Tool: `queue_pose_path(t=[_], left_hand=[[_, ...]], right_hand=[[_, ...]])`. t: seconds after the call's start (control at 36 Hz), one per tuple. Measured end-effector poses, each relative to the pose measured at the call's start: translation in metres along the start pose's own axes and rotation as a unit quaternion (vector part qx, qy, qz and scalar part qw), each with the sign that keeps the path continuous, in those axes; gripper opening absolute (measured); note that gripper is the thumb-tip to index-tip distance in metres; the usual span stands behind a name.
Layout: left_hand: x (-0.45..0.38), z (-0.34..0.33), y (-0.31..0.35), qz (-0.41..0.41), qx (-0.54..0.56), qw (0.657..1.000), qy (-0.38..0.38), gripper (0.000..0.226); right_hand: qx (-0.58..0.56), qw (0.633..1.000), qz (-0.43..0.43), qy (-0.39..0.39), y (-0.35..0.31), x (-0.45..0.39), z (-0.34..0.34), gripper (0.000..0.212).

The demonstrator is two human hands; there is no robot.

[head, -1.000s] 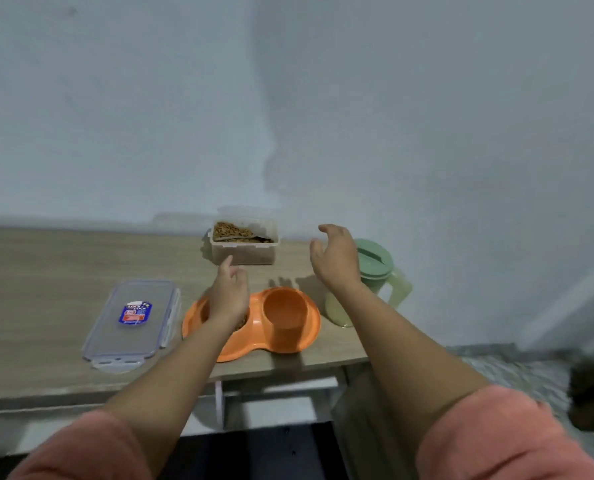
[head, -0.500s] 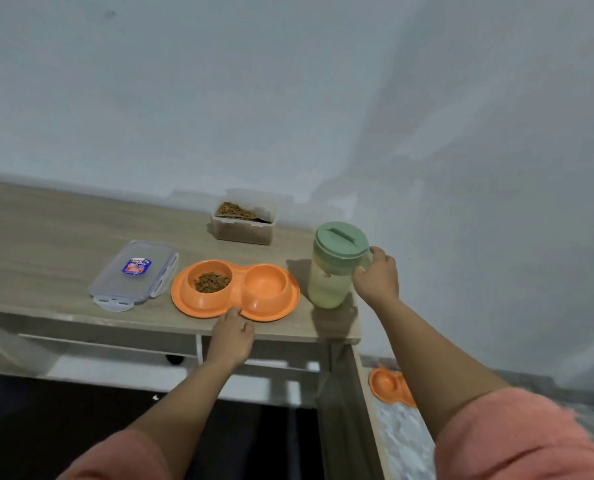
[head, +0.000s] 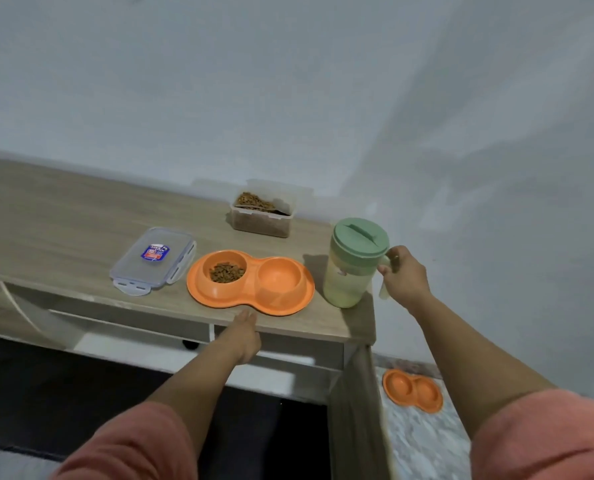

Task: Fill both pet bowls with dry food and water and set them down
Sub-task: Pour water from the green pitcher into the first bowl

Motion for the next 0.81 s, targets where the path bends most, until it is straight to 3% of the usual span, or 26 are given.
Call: queue_pose_path(t=[0.17,0.47,0.81], left_hand=[[-0.003,0.005,0.000,0.011,-0.015,1.000,-0.023,0.061],[-0.003,0.006,0.002,0.010,-0.026,0.999,-0.030,0.062],[-0.003,0.006,0.001,0.006,-0.030,0.999,-0.031,0.062]], right_hand=[[0.010,0.999,0.039,-0.005,-0.006,0.002,0.007,0.026],[0.151,0.974,0.160,-0.059,-0.048,0.003,0.018,0.032],[0.245,0.947,0.193,-0.073,-0.077,0.004,0.005,0.039]])
Point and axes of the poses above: each hand's wrist, its own x-axis away from the middle knuckle, its own z-axis out of the back of the hand, y = z × x, the point moved 4 cm from there along -x, towards the middle knuckle, and after that the axes turned 15 degrees about x, right-handed, at the moved point
